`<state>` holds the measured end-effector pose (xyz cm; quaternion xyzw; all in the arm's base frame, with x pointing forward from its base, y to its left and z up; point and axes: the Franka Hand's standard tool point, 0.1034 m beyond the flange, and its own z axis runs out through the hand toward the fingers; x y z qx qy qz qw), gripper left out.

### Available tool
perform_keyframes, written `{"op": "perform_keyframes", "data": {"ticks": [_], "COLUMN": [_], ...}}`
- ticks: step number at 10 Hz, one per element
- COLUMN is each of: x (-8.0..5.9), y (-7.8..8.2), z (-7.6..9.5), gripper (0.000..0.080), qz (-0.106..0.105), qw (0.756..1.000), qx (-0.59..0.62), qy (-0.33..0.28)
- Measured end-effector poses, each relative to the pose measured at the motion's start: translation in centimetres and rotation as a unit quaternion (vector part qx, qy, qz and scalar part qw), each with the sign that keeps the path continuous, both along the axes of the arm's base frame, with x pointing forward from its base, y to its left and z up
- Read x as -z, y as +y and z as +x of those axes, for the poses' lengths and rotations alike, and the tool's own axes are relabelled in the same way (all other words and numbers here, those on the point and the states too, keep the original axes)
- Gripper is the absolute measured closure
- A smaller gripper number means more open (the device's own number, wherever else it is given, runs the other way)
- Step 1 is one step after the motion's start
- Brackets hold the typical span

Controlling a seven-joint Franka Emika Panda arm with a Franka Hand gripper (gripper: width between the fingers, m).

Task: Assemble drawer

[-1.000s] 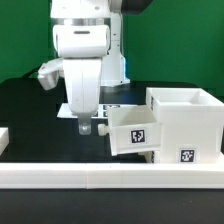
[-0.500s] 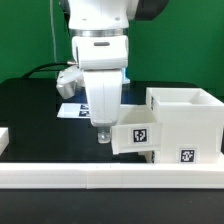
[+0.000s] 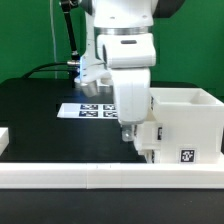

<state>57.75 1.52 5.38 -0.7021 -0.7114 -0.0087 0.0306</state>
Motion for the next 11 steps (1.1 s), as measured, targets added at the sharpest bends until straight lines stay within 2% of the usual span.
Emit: {"op": "perform_keyframes", "data": {"ticks": [2, 3, 6, 7, 9, 11], "x": [0.2, -0.1, -0.3, -0.5, -0.6, -1.4], "y": [2.0, 2.2, 2.4, 1.3, -2.1, -4.2], "z": [-0.4, -0.2, -0.2, -0.1, -0.1, 0.2], "gripper": [0.0151, 0.0151, 0.0151, 0.0151, 0.0151, 0.0151], "qz": [-0.001, -0.009, -0.010, -0.012, -0.019, -0.026], "qw": [1.000, 1.000, 1.000, 1.000, 1.000, 0.999], "qx": [0.011, 0.011, 0.013, 0.003, -0.015, -0.019], "qy": [0.005, 0.000, 0.000, 0.000, 0.009, 0.002]}}
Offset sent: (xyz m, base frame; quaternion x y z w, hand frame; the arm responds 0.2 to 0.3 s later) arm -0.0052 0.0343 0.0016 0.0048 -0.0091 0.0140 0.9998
